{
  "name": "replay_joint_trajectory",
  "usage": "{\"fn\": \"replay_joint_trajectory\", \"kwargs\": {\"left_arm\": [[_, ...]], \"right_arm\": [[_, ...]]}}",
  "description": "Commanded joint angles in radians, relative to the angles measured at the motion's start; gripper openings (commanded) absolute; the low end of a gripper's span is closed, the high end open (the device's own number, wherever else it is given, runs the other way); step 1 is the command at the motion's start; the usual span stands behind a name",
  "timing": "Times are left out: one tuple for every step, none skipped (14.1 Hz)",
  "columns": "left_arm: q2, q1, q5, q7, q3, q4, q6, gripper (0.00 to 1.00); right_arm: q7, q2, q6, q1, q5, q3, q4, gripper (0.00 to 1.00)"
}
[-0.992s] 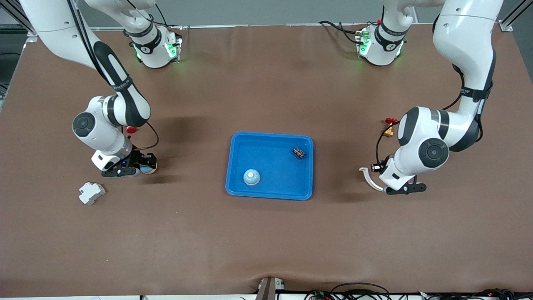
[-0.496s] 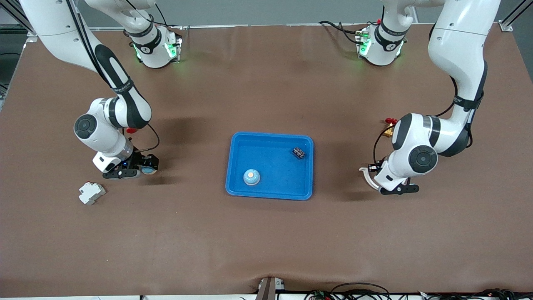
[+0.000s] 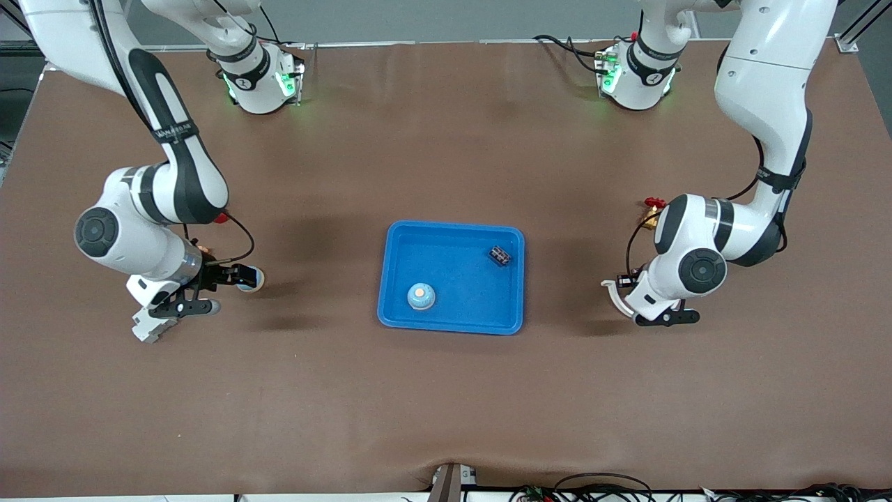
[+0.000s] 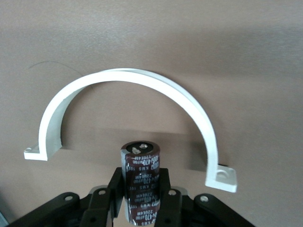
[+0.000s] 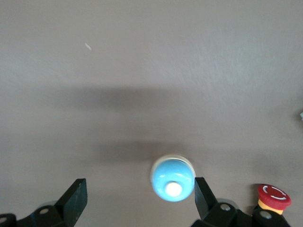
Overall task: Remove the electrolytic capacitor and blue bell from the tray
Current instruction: 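Lower the capacitor beside the white arch while the right gripper returns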
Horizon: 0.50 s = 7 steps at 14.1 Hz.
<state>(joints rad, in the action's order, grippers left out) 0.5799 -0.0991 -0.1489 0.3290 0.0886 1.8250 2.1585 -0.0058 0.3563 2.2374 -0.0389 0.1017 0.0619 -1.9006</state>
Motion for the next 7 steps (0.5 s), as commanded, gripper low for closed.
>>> {"fn": "replay_joint_trajectory", "kwargs": {"left_arm": [[0.011, 0.013, -0.026, -0.008, 0.005, -0.012, 0.004, 0.0], [0.012, 0.013, -0.024, -0.008, 0.005, -0.012, 0.003, 0.0], [0.012, 0.013, -0.024, -0.008, 0.005, -0.012, 0.003, 0.0], [0.014, 0.013, -0.024, -0.008, 0.005, -0.012, 0.003, 0.02], [0.014, 0.013, -0.024, -0.007, 0.005, -0.01, 0.003, 0.03], [0.015, 0.012, -0.024, -0.005, 0.005, -0.007, 0.003, 0.04], [0.023, 0.01, -0.024, -0.001, 0.005, -0.006, 0.003, 0.06]], "right_arm": [[0.166, 0.007, -0.073, -0.079, 0.009, 0.003, 0.104, 1.0], [0.24, 0.015, -0.084, -0.114, 0.006, 0.003, 0.136, 1.0], [0.309, 0.019, -0.084, -0.152, 0.006, 0.003, 0.159, 1.0], [0.387, 0.035, -0.084, -0.195, 0.006, 0.003, 0.182, 1.0], [0.477, 0.055, -0.084, -0.235, 0.006, 0.003, 0.207, 1.0], [0.556, 0.079, -0.081, -0.28, 0.0, 0.001, 0.225, 1.0], [0.631, 0.107, -0.076, -0.324, -0.022, 0.001, 0.247, 1.0]]}}
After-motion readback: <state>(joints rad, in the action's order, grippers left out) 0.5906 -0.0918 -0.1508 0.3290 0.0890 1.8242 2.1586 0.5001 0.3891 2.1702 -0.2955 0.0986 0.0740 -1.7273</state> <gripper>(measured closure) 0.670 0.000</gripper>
